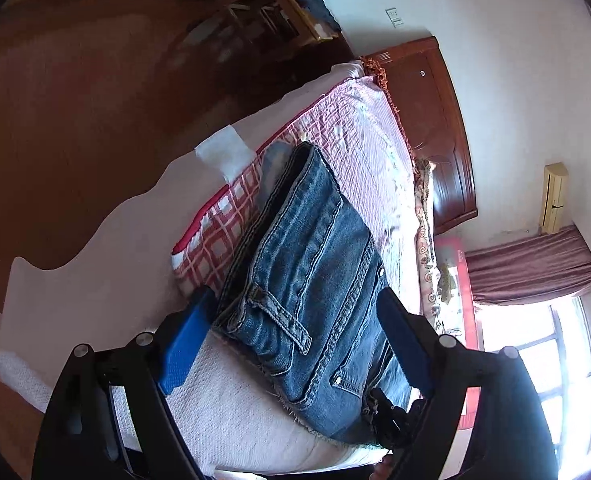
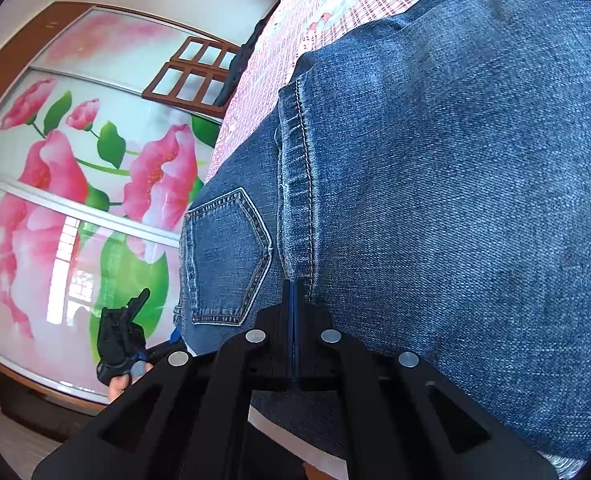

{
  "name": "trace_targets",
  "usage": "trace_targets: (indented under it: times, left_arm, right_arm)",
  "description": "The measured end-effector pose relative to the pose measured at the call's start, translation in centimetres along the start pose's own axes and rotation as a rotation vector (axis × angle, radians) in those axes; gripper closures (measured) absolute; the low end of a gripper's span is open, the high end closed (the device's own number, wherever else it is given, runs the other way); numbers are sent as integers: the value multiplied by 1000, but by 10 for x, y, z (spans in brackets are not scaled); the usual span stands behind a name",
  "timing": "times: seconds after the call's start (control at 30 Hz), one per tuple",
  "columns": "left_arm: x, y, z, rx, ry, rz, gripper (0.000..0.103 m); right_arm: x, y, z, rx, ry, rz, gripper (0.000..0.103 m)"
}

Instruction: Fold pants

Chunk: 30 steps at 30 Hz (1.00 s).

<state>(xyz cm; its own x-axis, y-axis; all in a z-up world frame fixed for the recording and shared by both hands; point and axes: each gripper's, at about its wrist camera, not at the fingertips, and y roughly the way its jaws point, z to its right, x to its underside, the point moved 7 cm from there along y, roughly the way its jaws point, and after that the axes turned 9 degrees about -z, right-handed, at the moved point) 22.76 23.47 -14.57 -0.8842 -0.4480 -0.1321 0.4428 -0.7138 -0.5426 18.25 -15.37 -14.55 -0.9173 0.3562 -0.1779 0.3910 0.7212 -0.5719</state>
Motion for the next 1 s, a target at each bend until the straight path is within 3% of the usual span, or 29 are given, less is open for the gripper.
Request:
trace_targets:
  times: [0.03,0.07,0.13,0.37,0.47,0.6,0.67,0.7,0.73,0.8,0.93,1.0]
  left_arm:
    - [-3,1,1,-32,0,-2,33]
    - [-1,0,-1,-85,4,-4,55]
    - [-3,2,-9,-181,3,-13,80]
    - [-2,-5,-1,-145,-53,26,90]
    - [1,-14,10,-96,-66,58,90]
    - [5,-25,43,-80,3,81,91]
    - [6,-29,61,-90,43,87,91]
    - [5,-30,70,-98,63,90,91]
    - [6,-31,81,-109,86,91,91]
    - [6,-32,100,-125,129,90,91]
    - [6,-28,132,-139,202,75,91]
    - [4,-27,142,-138,219,65,91]
  right_arm:
    - [-1,0,0,-1,1,0,103]
    - [0,0,0,-2,3,-1,103]
    - [-1,0,0,-4,6,-3,103]
    - [-2,-1,2,-10,14,-6,103]
    - [-2,-1,2,-11,12,-4,103]
    - [-5,-5,2,-3,19,-14,103]
    - [-6,-13,-4,62,36,1,102]
    - [-5,-22,-13,125,7,38,91]
    - [-3,-31,-28,183,-62,79,70]
    - [8,-38,-69,238,-241,117,45]
    - [34,-12,-151,343,-642,114,28]
    - [40,9,-183,414,-798,139,28]
